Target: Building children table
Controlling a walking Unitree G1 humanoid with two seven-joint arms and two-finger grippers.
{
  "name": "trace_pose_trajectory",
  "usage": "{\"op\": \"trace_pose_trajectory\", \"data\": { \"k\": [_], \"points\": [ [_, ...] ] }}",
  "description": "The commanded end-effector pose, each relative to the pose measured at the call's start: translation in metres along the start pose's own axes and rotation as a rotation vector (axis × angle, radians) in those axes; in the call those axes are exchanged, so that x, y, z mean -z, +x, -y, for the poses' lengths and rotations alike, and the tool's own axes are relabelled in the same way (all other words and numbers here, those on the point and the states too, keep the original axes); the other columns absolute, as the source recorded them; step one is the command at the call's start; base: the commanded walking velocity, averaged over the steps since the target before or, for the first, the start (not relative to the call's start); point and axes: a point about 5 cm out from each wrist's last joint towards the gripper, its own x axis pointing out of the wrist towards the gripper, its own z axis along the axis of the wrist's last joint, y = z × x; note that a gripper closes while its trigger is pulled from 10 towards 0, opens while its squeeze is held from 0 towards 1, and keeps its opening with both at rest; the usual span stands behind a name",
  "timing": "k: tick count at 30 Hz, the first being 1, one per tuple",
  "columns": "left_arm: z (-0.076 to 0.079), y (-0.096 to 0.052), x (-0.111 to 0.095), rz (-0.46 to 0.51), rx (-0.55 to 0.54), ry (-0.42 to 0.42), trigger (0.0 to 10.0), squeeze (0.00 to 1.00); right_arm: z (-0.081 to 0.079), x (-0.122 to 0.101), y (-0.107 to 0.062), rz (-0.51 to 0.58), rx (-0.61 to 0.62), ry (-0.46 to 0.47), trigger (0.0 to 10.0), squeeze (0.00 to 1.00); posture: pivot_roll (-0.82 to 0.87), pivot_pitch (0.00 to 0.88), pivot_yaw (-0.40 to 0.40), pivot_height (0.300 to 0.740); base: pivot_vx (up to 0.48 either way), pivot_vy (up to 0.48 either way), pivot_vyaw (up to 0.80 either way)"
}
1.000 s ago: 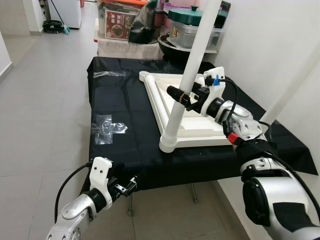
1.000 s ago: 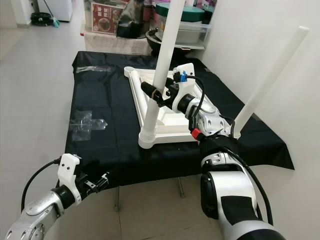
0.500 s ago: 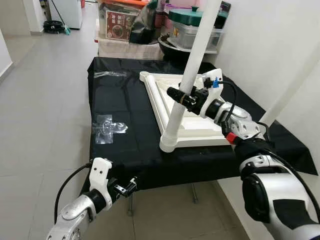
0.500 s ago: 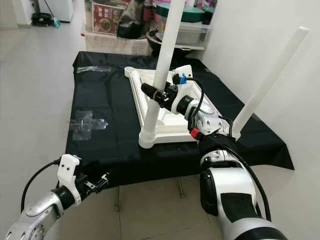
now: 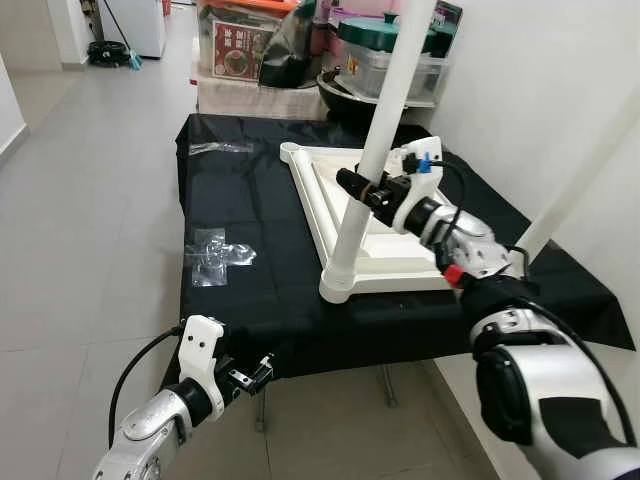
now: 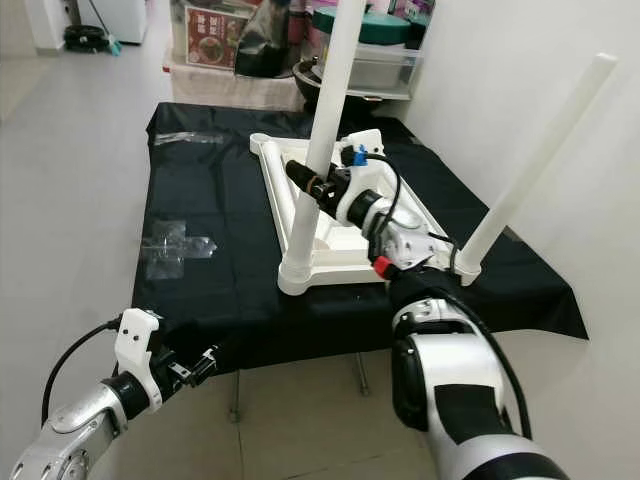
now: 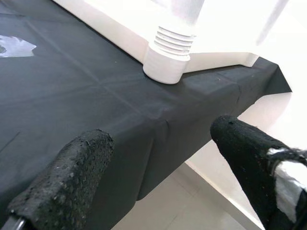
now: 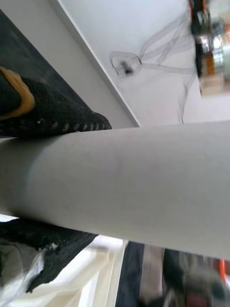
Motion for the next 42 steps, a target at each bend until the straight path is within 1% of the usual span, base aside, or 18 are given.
{"op": "trace_pose_trajectory", "data": {
  "k": [1, 3, 5, 7, 8, 9, 13, 15, 19, 25, 27, 31, 32, 33, 34, 35, 36, 42],
  "points": [
    [0.003, 0.001, -0.002, 0.014, 0.015, -0.003, 10.0, 0.00, 0.007, 0.005, -0.005, -0.009, 0.109, 0.002, 0.0, 0.00, 0.06, 0.000, -0.161, 0.740, 0.000, 0.000, 0.00],
    [0.003, 0.000, -0.002, 0.013, 0.016, -0.003, 10.0, 0.00, 0.007, 0.007, -0.005, -0.011, 0.136, -0.003, 0.0, 0.00, 0.06, 0.000, -0.161, 0.740, 0.000, 0.000, 0.00],
    [0.003, 0.000, -0.002, 0.013, 0.015, -0.003, 10.0, 0.00, 0.007, 0.013, -0.007, -0.016, 0.221, -0.011, 0.0, 0.00, 0.06, 0.000, -0.163, 0.740, 0.000, 0.000, 0.00],
    [0.003, 0.001, -0.002, 0.013, 0.013, -0.006, 10.0, 0.00, 0.005, 0.027, -0.012, -0.022, 0.397, -0.021, 0.0, 0.00, 0.06, 0.000, -0.165, 0.740, 0.000, 0.000, 0.00],
    [0.003, 0.001, -0.002, 0.013, 0.013, -0.006, 10.0, 0.00, 0.005, 0.027, -0.012, -0.022, 0.397, -0.021, 0.0, 0.00, 0.06, 0.000, -0.165, 0.740, 0.000, 0.000, 0.00],
    [0.003, 0.001, -0.002, 0.014, 0.011, -0.007, 10.0, 0.00, 0.002, 0.033, -0.015, -0.029, 0.466, -0.026, 0.0, 0.00, 0.06, 0.000, -0.165, 0.740, 0.000, 0.000, 0.00],
    [0.003, 0.001, -0.002, 0.014, 0.009, -0.008, 10.0, 0.00, -0.004, 0.041, -0.018, -0.048, 0.516, -0.029, 0.0, 0.00, 0.06, 0.000, -0.167, 0.740, 0.000, 0.000, 0.00],
    [0.003, 0.000, -0.002, 0.014, 0.005, -0.010, 10.0, 0.00, -0.018, 0.055, -0.022, -0.095, 0.617, -0.030, 0.0, 0.00, 0.06, 0.000, -0.169, 0.740, 0.000, 0.000, 0.00],
    [0.004, 0.001, -0.001, 0.015, 0.002, -0.012, 10.0, 0.00, -0.024, 0.061, -0.025, -0.113, 0.714, -0.020, 0.0, 0.00, 0.06, 0.000, -0.174, 0.740, 0.000, 0.000, 0.00],
    [0.005, 0.001, 0.000, 0.014, -0.002, -0.017, 10.0, 0.00, -0.029, 0.063, -0.025, -0.106, 0.797, 0.015, 0.0, 0.00, 0.05, 0.000, -0.174, 0.740, 0.000, 0.000, 0.00],
    [0.006, 0.002, 0.001, 0.014, -0.001, -0.020, 10.0, 0.00, -0.038, 0.063, -0.023, -0.117, 0.787, 0.032, 0.0, 0.00, 0.05, 0.000, -0.177, 0.740, 0.000, 0.000, 0.00],
    [0.006, 0.002, 0.001, 0.014, -0.001, -0.021, 10.0, 0.00, -0.042, 0.060, -0.023, -0.119, 0.780, 0.027, 0.0, 0.00, 0.05, 0.000, -0.177, 0.740, 0.000, 0.000, 0.00],
    [0.006, 0.002, 0.001, 0.013, 0.000, -0.022, 10.0, 0.00, -0.042, 0.056, -0.023, -0.111, 0.778, 0.022, 0.9, 0.00, 0.05, 0.000, -0.174, 0.740, 0.000, 0.000, 0.00],
    [0.006, 0.002, 0.001, 0.013, 0.000, -0.022, 10.0, 0.00, -0.042, 0.056, -0.023, -0.111, 0.778, 0.022, 0.9, 0.00, 0.05, 0.000, -0.174, 0.740, 0.000, 0.000, 0.00],
    [0.006, 0.002, 0.001, 0.012, 0.002, -0.022, 10.0, 0.00, -0.042, 0.050, -0.023, -0.099, 0.775, 0.016, 7.5, 0.00, 0.05, 0.000, -0.173, 0.740, 0.000, 0.000, 0.00],
    [0.006, 0.002, 0.001, 0.012, 0.002, -0.022, 10.0, 0.00, -0.042, 0.050, -0.023, -0.099, 0.775, 0.016, 7.5, 0.00, 0.05, 0.000, -0.173, 0.740, 0.000, 0.000, 0.00],
    [0.006, 0.002, 0.001, 0.011, 0.004, -0.022, 10.0, 0.00, -0.042, 0.047, -0.022, -0.093, 0.768, 0.016, 10.0, 0.00, 0.05, 0.000, -0.173, 0.740, 0.000, 0.000, 0.00],
    [0.006, 0.003, 0.001, 0.011, 0.009, -0.020, 10.0, 0.00, -0.046, 0.044, -0.022, -0.088, 0.757, 0.021, 10.0, 0.00, 0.05, 0.000, -0.171, 0.740, 0.000, 0.000, 0.00]
  ]
}}
